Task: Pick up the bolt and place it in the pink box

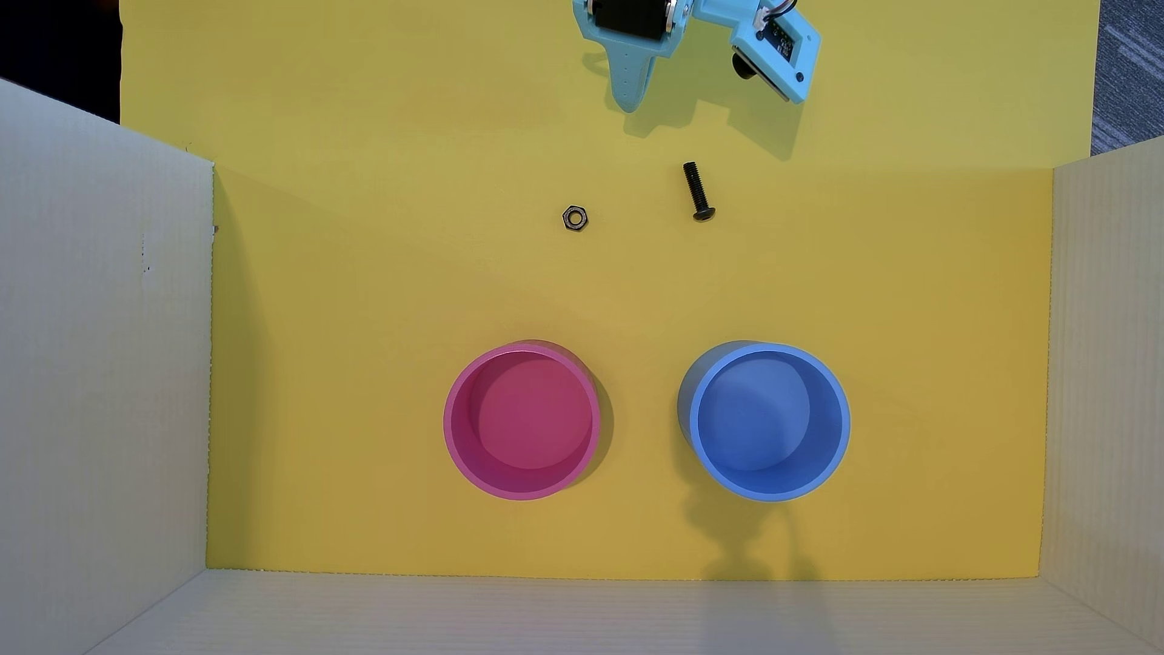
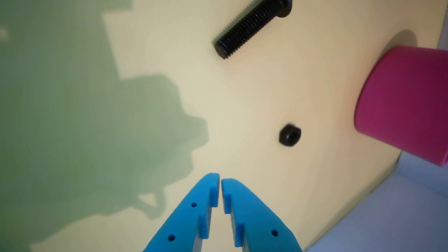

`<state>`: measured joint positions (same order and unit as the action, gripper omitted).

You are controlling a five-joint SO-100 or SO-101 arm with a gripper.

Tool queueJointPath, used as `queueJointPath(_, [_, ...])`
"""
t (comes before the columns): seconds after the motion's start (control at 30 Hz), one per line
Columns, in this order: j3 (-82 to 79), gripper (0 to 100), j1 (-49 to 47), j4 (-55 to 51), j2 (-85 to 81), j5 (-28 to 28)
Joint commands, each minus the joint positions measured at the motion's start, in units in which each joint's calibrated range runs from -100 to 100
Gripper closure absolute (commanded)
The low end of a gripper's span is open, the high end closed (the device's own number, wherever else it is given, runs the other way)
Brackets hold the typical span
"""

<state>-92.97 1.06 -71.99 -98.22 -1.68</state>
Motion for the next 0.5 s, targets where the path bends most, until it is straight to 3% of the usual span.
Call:
queueJointPath(0.0, [0.57, 99, 0.19, -0.04, 0.24, -0.22])
queueJointPath(0.47, [0.57, 99, 0.19, -0.30, 0.24, -0.22])
